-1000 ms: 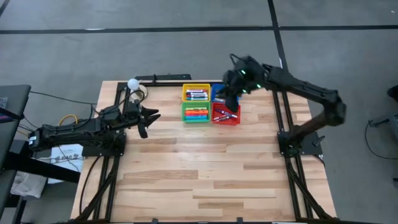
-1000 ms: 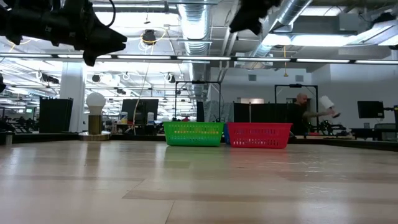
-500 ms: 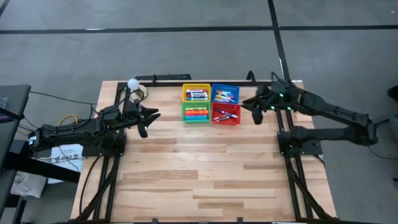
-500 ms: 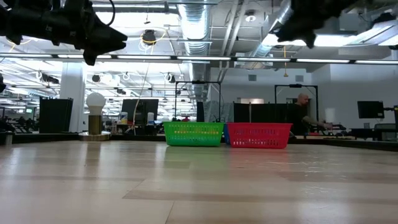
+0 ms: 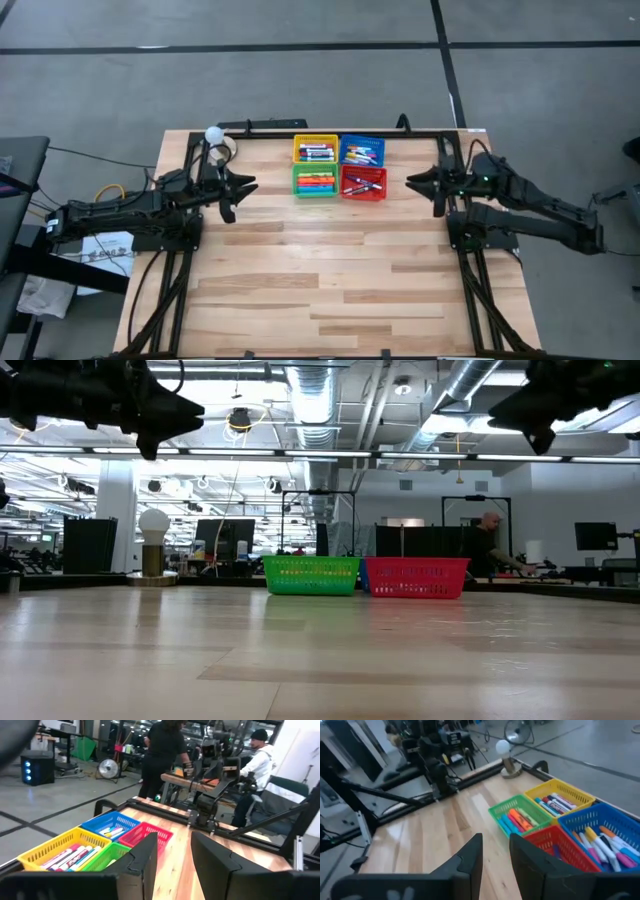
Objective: Pick & Place Markers
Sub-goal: Return to Home Position
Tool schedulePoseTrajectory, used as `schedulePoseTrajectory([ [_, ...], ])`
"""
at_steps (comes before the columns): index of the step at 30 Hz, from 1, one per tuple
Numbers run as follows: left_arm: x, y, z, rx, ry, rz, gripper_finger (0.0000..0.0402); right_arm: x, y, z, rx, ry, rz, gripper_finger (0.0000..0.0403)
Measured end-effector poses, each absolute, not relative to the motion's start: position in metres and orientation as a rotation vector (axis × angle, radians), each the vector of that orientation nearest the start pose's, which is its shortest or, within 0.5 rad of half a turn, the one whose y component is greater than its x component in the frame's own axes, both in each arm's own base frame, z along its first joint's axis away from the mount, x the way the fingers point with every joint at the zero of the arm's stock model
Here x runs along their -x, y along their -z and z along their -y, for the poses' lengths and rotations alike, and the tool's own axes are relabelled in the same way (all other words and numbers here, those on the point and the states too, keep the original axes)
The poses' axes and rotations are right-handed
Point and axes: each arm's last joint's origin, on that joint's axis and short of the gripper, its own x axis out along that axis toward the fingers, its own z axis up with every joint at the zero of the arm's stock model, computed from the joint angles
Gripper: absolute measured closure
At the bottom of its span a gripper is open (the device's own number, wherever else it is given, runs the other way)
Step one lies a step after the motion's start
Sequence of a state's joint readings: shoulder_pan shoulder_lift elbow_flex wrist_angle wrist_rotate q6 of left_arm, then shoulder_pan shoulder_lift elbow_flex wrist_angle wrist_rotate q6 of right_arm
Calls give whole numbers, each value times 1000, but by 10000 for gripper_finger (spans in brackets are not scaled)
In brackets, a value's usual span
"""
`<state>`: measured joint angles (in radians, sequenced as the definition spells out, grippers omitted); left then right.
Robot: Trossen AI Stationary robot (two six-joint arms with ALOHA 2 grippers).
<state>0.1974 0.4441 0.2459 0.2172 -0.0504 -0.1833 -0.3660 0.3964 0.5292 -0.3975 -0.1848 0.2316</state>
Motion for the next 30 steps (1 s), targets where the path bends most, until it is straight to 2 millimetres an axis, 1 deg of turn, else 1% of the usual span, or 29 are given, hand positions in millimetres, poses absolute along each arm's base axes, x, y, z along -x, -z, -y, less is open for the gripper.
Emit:
schedulePoseTrajectory([
  [5,-128,-233,-26,175,-208,73,284,-93,-256,27,-343,184,-166,317],
  [10,-128,-239,-25,150,-185,135,284,-95,-236,26,-362,157,-79,317],
  [13,-127,-243,-24,141,-171,178,284,-95,-221,26,-400,186,-70,317],
  [16,-129,-242,-23,130,-164,168,284,-93,-210,25,-417,209,-70,317],
  [20,-134,-237,-25,99,-173,133,284,-88,-209,22,-388,220,-23,317],
  [23,-133,-229,-26,95,-182,156,284,-81,-208,21,-377,226,-13,317],
  [27,-128,-210,-25,87,-167,246,284,-78,-208,20,-370,223,-6,317],
  [30,-126,-197,-25,107,-164,229,284,-80,-204,20,-368,218,1,317],
])
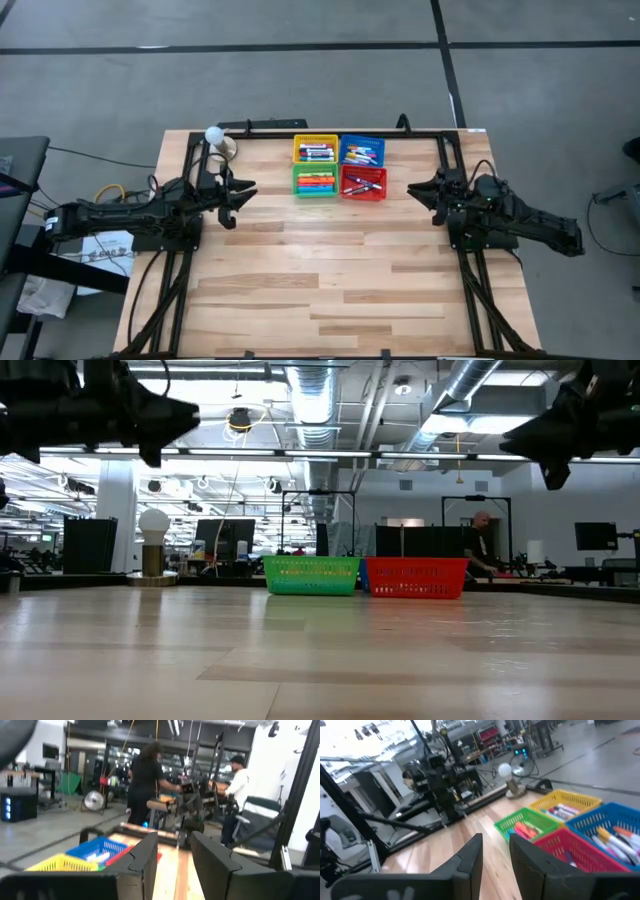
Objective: Pick & Place Markers
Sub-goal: Return to Home Position
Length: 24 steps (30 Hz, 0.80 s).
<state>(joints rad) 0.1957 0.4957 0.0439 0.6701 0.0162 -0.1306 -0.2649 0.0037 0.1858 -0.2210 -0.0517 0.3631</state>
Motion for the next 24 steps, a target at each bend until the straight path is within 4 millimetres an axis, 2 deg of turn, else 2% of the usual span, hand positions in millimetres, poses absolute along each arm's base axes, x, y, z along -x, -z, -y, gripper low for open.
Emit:
schedulePoseTrajectory([
  [7,-125,-195,-28,162,-148,225,284,-85,-187,21,-378,224,-39,317],
  [13,-123,-194,-35,223,-39,190,284,-85,-189,21,-375,218,-22,317],
  [19,-123,-210,-44,224,-37,179,284,-86,-192,20,-371,189,1,317],
  [24,-128,-198,-41,215,-62,118,284,-86,-191,19,-362,189,-6,317],
])
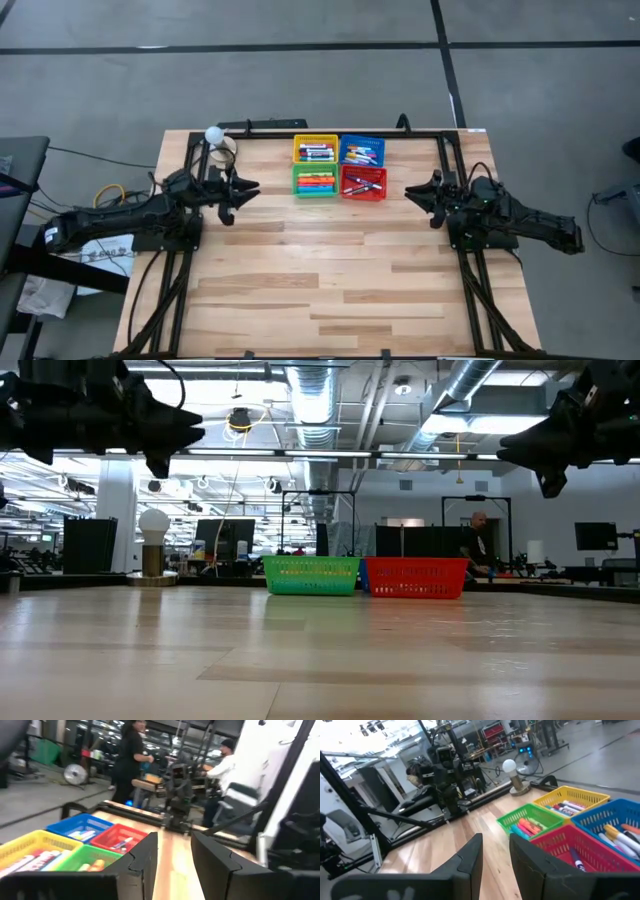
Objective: Pick & Place Markers
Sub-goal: Return to Home Position
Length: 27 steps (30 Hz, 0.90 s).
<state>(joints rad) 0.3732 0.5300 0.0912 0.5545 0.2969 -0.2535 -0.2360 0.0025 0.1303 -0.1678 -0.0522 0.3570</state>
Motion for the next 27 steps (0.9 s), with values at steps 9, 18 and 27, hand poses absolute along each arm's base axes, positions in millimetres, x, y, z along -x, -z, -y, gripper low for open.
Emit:
schedulePoseTrajectory([
  [9,-134,-195,-36,172,-182,109,284,-85,-186,20,-318,231,-54,317],
  [18,-134,-196,-36,178,-185,118,284,-85,-186,20,-351,223,-60,317],
  [27,-133,-197,-36,178,-179,128,284,-85,-185,20,-404,224,-55,317],
])
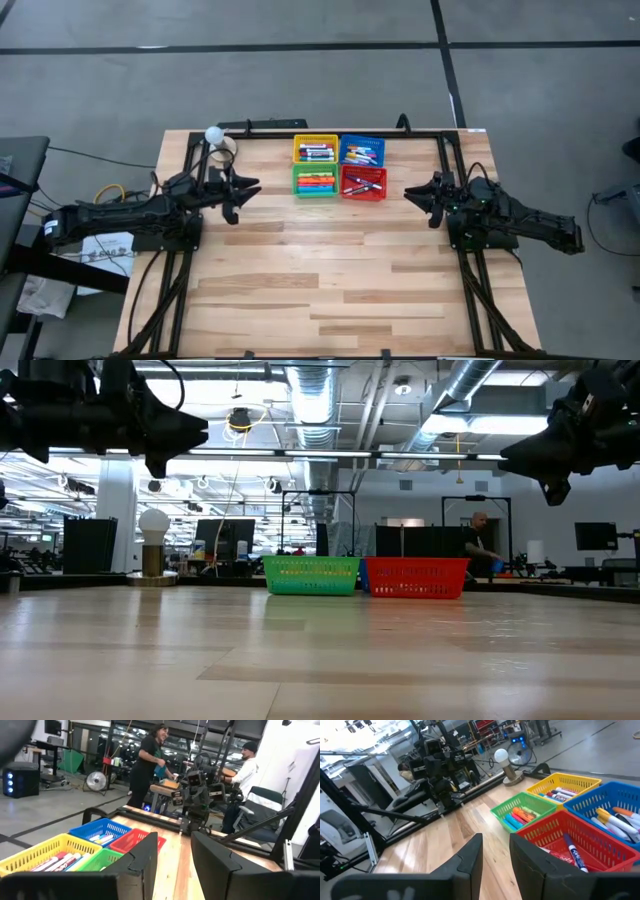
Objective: Pick & Place Markers
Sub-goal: Return to Home Position
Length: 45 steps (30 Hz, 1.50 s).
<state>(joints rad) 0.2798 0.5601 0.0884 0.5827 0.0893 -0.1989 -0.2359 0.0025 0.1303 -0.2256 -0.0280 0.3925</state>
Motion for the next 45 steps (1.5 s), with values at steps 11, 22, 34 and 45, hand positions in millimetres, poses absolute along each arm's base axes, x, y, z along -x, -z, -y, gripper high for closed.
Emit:
schedulePoseTrajectory([
  [11,-116,-217,-22,151,-90,313,284,-85,-185,20,-404,224,-55,317],
  [22,-106,-192,-10,168,-4,262,284,-85,-186,20,-404,224,-55,317],
  [34,-102,-176,1,190,81,91,284,-85,-186,20,-404,225,-55,317],
  [45,-100,-166,1,195,71,-2,284,-85,-186,20,-404,225,-54,317],
])
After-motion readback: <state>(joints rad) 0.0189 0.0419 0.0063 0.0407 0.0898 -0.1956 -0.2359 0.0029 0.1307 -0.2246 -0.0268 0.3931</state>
